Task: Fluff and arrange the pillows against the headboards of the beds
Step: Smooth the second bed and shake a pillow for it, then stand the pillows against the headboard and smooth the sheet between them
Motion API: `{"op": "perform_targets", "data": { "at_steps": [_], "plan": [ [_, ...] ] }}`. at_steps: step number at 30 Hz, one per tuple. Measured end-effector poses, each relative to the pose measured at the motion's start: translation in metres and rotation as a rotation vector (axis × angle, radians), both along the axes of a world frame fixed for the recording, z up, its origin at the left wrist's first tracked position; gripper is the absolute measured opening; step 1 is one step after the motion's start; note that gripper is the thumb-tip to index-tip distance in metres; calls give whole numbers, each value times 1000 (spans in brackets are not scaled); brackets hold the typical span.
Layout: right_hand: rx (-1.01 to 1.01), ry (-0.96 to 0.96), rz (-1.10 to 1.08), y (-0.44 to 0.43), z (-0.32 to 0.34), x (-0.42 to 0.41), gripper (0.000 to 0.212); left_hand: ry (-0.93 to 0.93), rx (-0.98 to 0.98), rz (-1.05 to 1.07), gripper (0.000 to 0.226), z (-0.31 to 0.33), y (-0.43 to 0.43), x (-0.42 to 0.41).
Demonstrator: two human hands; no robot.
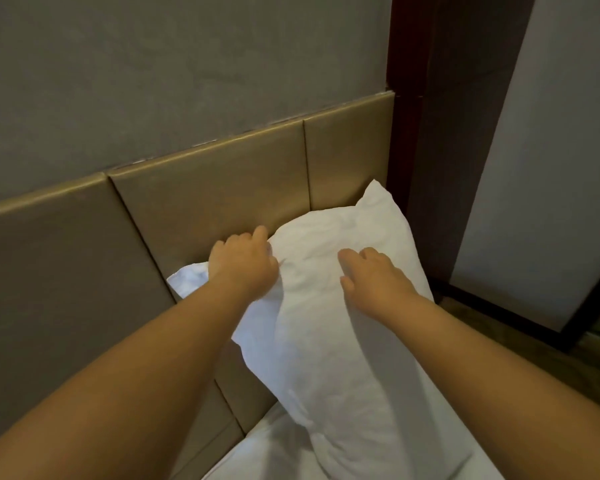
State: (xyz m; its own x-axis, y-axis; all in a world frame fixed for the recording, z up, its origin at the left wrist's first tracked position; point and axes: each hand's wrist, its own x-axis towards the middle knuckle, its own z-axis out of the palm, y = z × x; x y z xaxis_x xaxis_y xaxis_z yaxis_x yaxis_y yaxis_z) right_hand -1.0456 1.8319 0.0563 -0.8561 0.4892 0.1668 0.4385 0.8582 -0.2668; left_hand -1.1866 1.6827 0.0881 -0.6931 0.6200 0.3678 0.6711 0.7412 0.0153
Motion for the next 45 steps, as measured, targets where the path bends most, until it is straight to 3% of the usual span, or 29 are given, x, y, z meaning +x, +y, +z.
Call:
{"op": "perform_targets", "data": {
  "at_steps": [4,9,12,15,18,21,25,29,34,45],
  "plan": [
    [13,-20,9,-23,1,9,26,199,-318,49,14,0,-38,3],
    [-133,-78,-26,-51,25,46,40,309,-237,133,33,32,-77,25],
    [-144,-111,-98,-81,46,87,40,202,-186,56,29,44,-103,64],
    [-129,-187,-153,-135,64,140,38,-34,-178,-161,32,41,-143,115],
    [-118,-207,-231,-203,90,201,32,-266,-294,-448,30,37,-201,170],
    [-70,-177,-316,-265,109,261,24,-373,-437,-572,22,36,-258,222],
    [-10,-320,-405,-333,121,342,15,-374,-554,-651,13,38,-315,284],
    [-22,-373,-569,-367,130,427,15,-300,-589,-736,24,38,-340,334],
    [-71,-521,-770,-406,125,514,19,-384,-616,-830,25,21,-350,382],
    [-119,-641,-925,-412,97,606,25,-470,-710,-917,28,-30,-318,460]
  ]
}}
